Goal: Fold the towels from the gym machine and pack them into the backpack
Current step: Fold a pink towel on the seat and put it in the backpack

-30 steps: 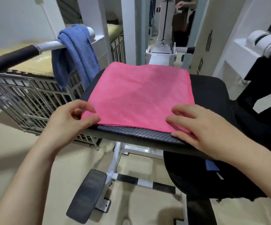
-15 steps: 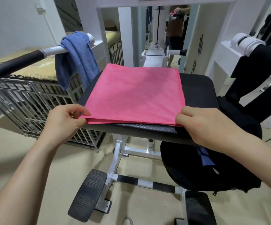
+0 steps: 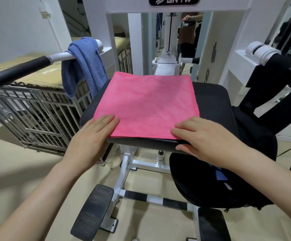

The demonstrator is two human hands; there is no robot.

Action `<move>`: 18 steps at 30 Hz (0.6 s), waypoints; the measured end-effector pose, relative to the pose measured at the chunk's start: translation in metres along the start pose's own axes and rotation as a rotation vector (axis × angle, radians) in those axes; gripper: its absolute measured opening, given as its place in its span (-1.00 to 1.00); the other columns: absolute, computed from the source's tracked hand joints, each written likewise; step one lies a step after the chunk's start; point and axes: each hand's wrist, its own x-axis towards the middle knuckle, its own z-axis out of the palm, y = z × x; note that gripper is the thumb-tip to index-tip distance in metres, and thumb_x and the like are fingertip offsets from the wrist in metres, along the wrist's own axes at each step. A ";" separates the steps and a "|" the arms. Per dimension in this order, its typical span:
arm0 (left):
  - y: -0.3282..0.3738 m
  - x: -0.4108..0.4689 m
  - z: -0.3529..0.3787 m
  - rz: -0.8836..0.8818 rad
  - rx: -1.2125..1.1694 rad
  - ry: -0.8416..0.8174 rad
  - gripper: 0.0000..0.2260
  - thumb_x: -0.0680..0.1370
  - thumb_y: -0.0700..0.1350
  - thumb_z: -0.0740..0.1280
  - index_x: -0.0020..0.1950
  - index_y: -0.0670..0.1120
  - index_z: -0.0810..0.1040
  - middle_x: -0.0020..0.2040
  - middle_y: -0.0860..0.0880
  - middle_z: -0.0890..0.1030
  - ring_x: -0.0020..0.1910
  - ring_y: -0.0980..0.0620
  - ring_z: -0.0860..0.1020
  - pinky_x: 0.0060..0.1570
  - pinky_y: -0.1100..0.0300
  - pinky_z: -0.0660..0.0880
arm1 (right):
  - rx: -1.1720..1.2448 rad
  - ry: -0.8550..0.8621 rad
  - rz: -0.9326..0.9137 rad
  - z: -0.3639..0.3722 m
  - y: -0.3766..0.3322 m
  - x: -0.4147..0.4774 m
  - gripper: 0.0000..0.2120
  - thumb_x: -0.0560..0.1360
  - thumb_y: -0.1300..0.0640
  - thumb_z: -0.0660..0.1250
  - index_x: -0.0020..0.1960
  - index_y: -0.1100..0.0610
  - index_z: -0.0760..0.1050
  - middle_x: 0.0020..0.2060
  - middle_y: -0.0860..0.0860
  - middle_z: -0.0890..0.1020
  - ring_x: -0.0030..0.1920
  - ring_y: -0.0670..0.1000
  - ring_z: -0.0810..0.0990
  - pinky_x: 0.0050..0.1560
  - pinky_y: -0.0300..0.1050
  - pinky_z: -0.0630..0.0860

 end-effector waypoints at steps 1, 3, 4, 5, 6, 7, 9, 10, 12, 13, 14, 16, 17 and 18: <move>-0.004 0.001 0.000 -0.005 -0.018 0.024 -0.51 0.46 -0.24 0.14 0.40 -0.11 0.45 0.37 -0.11 0.50 0.34 -0.12 0.48 0.32 -0.11 0.35 | 0.011 -0.032 0.007 -0.006 0.001 0.001 -0.64 0.45 -0.11 0.32 0.13 0.09 0.57 -0.05 0.03 0.61 -0.09 0.13 0.58 -0.14 0.05 0.57; -0.006 0.004 -0.001 -0.017 -0.033 0.071 -0.54 0.46 -0.27 0.14 0.33 -0.09 0.52 0.30 -0.07 0.56 0.28 -0.07 0.54 0.30 -0.05 0.36 | -0.001 -0.100 0.053 -0.019 0.000 0.006 -0.57 0.44 -0.26 0.18 0.12 0.00 0.54 -0.10 -0.03 0.53 -0.10 0.08 0.54 -0.15 0.04 0.51; -0.004 0.006 -0.004 -0.030 -0.053 0.097 -0.55 0.45 -0.23 0.10 0.27 -0.09 0.57 0.25 -0.06 0.60 0.22 -0.06 0.57 0.26 0.00 0.39 | -0.023 -0.113 0.080 -0.022 -0.004 0.009 -0.53 0.41 -0.32 0.15 0.12 -0.03 0.51 -0.07 -0.04 0.51 -0.06 0.07 0.53 -0.09 0.04 0.48; -0.002 0.010 -0.008 -0.054 -0.086 0.123 -0.55 0.43 -0.19 0.06 0.19 -0.08 0.62 0.17 -0.07 0.65 0.14 -0.09 0.60 0.18 0.03 0.45 | -0.044 -0.108 0.104 -0.022 -0.009 0.013 -0.48 0.39 -0.37 0.15 0.14 -0.03 0.48 0.01 -0.02 0.51 0.03 0.07 0.52 0.00 0.07 0.46; 0.002 0.013 -0.013 -0.081 -0.123 0.148 -0.56 0.40 -0.16 0.04 0.07 -0.10 0.65 0.05 -0.09 0.68 0.03 -0.13 0.62 0.05 0.03 0.50 | -0.055 -0.097 0.125 -0.021 -0.017 0.018 -0.44 0.37 -0.39 0.17 0.19 -0.03 0.45 0.13 0.02 0.50 0.14 0.09 0.49 0.09 0.11 0.43; 0.005 0.017 -0.019 -0.098 -0.147 0.170 -0.60 0.38 -0.15 0.04 -0.05 -0.13 0.66 -0.10 -0.11 0.68 -0.10 -0.17 0.62 -0.09 0.03 0.54 | -0.050 -0.083 0.137 -0.018 -0.025 0.026 -0.39 0.37 -0.39 0.20 0.25 -0.01 0.42 0.25 0.07 0.47 0.25 0.13 0.45 0.17 0.16 0.39; 0.010 0.026 -0.029 -0.097 -0.156 0.204 -0.71 0.32 -0.17 0.05 -0.24 -0.17 0.57 -0.31 -0.11 0.58 -0.27 -0.18 0.56 -0.28 0.03 0.50 | -0.015 -0.049 0.155 -0.011 -0.040 0.043 -0.33 0.38 -0.32 0.27 0.37 0.01 0.34 0.38 0.12 0.39 0.35 0.15 0.39 0.25 0.21 0.33; 0.012 0.030 -0.034 -0.098 -0.166 0.220 -0.75 0.29 -0.20 0.06 -0.27 -0.17 0.53 -0.35 -0.09 0.54 -0.31 -0.17 0.52 -0.31 0.04 0.47 | 0.004 -0.043 0.161 -0.006 -0.045 0.051 -0.34 0.40 -0.27 0.30 0.40 0.03 0.31 0.38 0.12 0.40 0.34 0.15 0.40 0.24 0.21 0.33; 0.011 0.034 -0.043 -0.088 -0.203 0.214 -0.80 0.26 -0.25 0.09 -0.30 -0.15 0.50 -0.39 -0.06 0.50 -0.34 -0.14 0.49 -0.33 0.05 0.44 | 0.011 -0.011 0.154 0.001 -0.052 0.060 -0.47 0.44 -0.16 0.29 0.33 0.06 0.37 0.24 0.08 0.51 0.21 0.15 0.50 0.09 0.13 0.40; 0.008 0.033 -0.047 -0.078 -0.230 0.188 -0.81 0.25 -0.25 0.09 -0.31 -0.14 0.49 -0.41 -0.04 0.49 -0.36 -0.12 0.48 -0.34 0.06 0.43 | -0.006 0.030 0.127 0.002 -0.052 0.059 -0.58 0.44 -0.09 0.28 0.22 0.07 0.44 0.10 0.05 0.57 0.08 0.14 0.55 -0.05 0.07 0.42; 0.005 0.030 -0.051 -0.071 -0.266 0.150 -0.82 0.24 -0.24 0.09 -0.32 -0.11 0.47 -0.44 -0.02 0.47 -0.40 -0.05 0.47 -0.35 0.08 0.42 | -0.026 0.071 0.102 0.001 -0.051 0.054 -0.70 0.40 0.00 0.31 0.09 0.09 0.50 -0.06 0.02 0.60 -0.07 0.13 0.58 -0.18 0.00 0.40; 0.001 0.021 -0.057 -0.088 -0.383 0.046 -0.86 0.24 -0.23 0.09 -0.37 -0.10 0.43 -0.50 0.01 0.38 -0.48 0.12 0.35 -0.41 0.22 0.35 | -0.033 0.105 0.085 -0.003 -0.043 0.039 -0.81 0.23 0.22 0.39 -0.16 0.11 0.52 -0.31 0.00 0.56 -0.32 0.13 0.55 -0.39 -0.08 0.34; -0.001 0.017 -0.059 -0.112 -0.449 -0.020 -0.88 0.25 -0.23 0.10 -0.39 -0.12 0.41 -0.51 0.00 0.35 -0.50 0.14 0.30 -0.45 0.27 0.29 | -0.022 0.098 0.082 -0.008 -0.038 0.031 -0.80 0.17 0.29 0.39 -0.23 0.11 0.51 -0.38 0.00 0.53 -0.39 0.13 0.53 -0.46 -0.09 0.34; -0.001 0.013 -0.061 -0.139 -0.510 -0.097 -0.90 0.25 -0.23 0.11 -0.40 -0.14 0.41 -0.51 0.01 0.32 -0.50 0.16 0.27 -0.46 0.27 0.26 | 0.009 0.065 0.088 -0.016 -0.034 0.025 -0.80 0.16 0.31 0.38 -0.27 0.09 0.49 -0.41 -0.01 0.51 -0.41 0.13 0.52 -0.49 -0.08 0.37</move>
